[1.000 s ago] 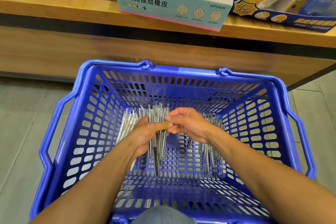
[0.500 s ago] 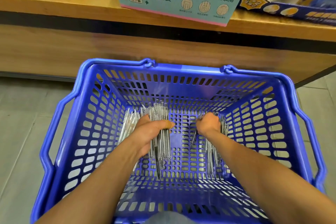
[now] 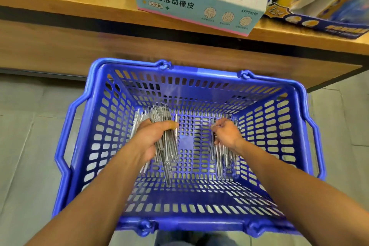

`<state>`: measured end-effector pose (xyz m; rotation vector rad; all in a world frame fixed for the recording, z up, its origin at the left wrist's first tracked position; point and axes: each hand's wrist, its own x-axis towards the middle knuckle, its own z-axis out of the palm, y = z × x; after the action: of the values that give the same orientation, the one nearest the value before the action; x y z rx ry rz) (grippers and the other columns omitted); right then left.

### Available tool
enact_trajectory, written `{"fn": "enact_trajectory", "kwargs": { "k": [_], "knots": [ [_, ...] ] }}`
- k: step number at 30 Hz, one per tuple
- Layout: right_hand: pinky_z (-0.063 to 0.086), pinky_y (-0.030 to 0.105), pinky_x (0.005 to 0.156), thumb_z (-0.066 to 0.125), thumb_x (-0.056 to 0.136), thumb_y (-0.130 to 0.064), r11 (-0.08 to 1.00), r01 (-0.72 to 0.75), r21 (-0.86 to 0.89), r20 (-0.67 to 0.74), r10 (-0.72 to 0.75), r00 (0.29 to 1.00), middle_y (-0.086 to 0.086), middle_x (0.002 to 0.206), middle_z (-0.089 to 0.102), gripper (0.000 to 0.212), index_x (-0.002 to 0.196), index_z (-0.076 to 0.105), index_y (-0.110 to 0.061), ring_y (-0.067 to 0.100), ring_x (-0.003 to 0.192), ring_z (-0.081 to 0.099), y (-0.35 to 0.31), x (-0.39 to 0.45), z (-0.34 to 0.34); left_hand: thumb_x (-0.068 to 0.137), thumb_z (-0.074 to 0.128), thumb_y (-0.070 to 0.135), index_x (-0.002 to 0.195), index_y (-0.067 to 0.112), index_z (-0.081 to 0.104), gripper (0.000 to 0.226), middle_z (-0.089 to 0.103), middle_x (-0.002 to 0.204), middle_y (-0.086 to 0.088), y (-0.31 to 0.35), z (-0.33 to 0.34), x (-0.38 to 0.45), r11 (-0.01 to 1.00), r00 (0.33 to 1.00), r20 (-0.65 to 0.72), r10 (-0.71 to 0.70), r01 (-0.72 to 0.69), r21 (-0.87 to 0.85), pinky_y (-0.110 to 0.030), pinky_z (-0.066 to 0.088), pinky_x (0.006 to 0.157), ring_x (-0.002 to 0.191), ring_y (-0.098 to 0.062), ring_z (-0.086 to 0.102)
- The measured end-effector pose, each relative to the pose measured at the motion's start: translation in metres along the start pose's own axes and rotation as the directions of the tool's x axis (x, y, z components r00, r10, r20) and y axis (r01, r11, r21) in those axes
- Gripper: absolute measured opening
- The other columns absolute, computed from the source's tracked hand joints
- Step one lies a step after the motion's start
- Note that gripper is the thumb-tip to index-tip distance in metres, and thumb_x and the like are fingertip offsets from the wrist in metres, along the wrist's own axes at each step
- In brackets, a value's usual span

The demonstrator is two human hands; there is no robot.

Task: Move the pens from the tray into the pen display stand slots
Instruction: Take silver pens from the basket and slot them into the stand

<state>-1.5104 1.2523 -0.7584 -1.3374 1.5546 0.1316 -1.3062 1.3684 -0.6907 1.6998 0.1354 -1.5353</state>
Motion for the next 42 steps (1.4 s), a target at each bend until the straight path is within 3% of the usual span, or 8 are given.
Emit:
{"fn": "enact_trajectory", "kwargs": {
  "k": [2,6,10,14,19,28,34,42],
  "knots": [
    [0.049,0.029,0.048,0.051,0.1,-0.019,0.999,0.002,0.036,0.013,-0.002,1.0,0.007,0.088,0.066,0.017,0.116,0.051,-0.013,0.013,0.051,0.057,-0.01,-0.026,-0.014,0.069,0.085,0.009,0.101,0.01,0.047,0.049,0.069,0.102,-0.015,0.013,-0.002,-0.019,1.0,1.0,0.004,0.004,-0.004,0.016,-0.051,0.057,0.087,0.09,-0.03,0.069],
    [0.049,0.023,0.05,0.056,0.098,-0.027,1.0,0.001,0.023,0.049,-0.002,0.999,0.002,0.098,0.064,0.015,0.109,0.053,-0.018,0.011,0.052,0.058,-0.038,-0.088,-0.045,0.051,0.09,0.02,0.14,0.008,0.042,0.102,0.06,0.131,-0.018,0.046,-0.01,-0.083,0.998,1.0,0.011,-0.017,0.016,0.053,-0.057,0.046,0.102,0.12,-0.036,0.059],
    [0.053,0.036,0.058,0.057,0.096,-0.019,0.997,0.011,0.074,0.088,-0.017,0.996,0.003,0.081,0.061,0.014,0.107,0.057,-0.011,0.014,0.047,0.057,-0.08,-0.156,-0.077,0.064,0.086,0.013,0.123,0.001,0.06,0.066,0.074,0.083,-0.009,0.079,-0.022,-0.161,0.994,0.998,-0.043,-0.042,0.046,0.102,-0.052,0.056,0.085,0.078,-0.027,0.069],
    [0.04,0.02,0.04,0.057,0.092,-0.015,0.995,0.09,0.04,0.069,-0.093,0.993,0.0,0.062,0.06,0.005,0.091,0.053,-0.019,0.012,0.037,0.056,-0.135,-0.232,-0.115,0.078,0.079,0.009,0.129,0.0,0.057,0.057,0.071,0.087,-0.012,0.115,-0.028,-0.246,0.992,0.995,-0.064,-0.076,0.082,0.093,-0.04,0.058,0.068,0.068,-0.025,0.068],
    [0.039,0.02,0.036,0.058,0.089,-0.01,0.99,0.124,0.072,0.061,-0.129,0.99,-0.002,0.056,0.057,0.011,0.088,0.052,-0.02,0.01,0.035,0.052,-0.196,-0.329,-0.169,0.084,0.069,0.001,0.09,0.007,0.07,0.009,0.071,0.062,-0.005,0.154,-0.025,-0.363,0.999,0.999,-0.033,-0.041,0.041,0.008,-0.026,0.052,0.044,0.048,-0.016,0.067],
    [0.047,0.032,0.056,0.059,0.09,-0.017,0.95,0.308,-0.043,0.201,-0.294,0.935,-0.004,0.057,0.061,0.019,0.107,0.06,-0.008,0.014,0.047,0.057,-0.295,-0.433,-0.218,0.086,0.07,0.004,0.103,0.001,0.066,0.018,0.066,0.069,-0.012,0.197,-0.036,-0.51,0.966,0.988,-0.152,0.008,-0.047,-0.255,-0.028,0.055,0.045,0.049,-0.016,0.064],
    [0.044,0.019,0.042,0.058,0.095,-0.012,0.895,0.446,-0.01,0.373,-0.41,0.832,-0.006,0.051,0.058,0.004,0.094,0.06,-0.009,0.007,0.04,0.053,-0.367,-0.498,-0.2,0.088,0.068,0.006,0.089,0.005,0.065,0.004,0.063,0.064,-0.007,0.197,-0.074,-0.583,0.897,0.967,-0.254,0.027,-0.135,-0.421,-0.022,0.051,0.043,0.046,-0.012,0.061],
    [0.038,0.019,0.041,0.055,0.095,-0.004,0.816,0.578,0.005,0.584,-0.472,0.661,-0.007,0.043,0.053,0.018,0.078,0.057,-0.011,0.007,0.036,0.048,-0.452,-0.587,-0.126,0.082,0.074,0.007,0.083,0.004,0.066,0.009,0.067,0.06,-0.005,0.169,-0.151,-0.678,0.757,0.913,-0.405,0.054,-0.302,-0.579,-0.023,0.055,0.047,0.049,-0.013,0.064]
  ]
}}
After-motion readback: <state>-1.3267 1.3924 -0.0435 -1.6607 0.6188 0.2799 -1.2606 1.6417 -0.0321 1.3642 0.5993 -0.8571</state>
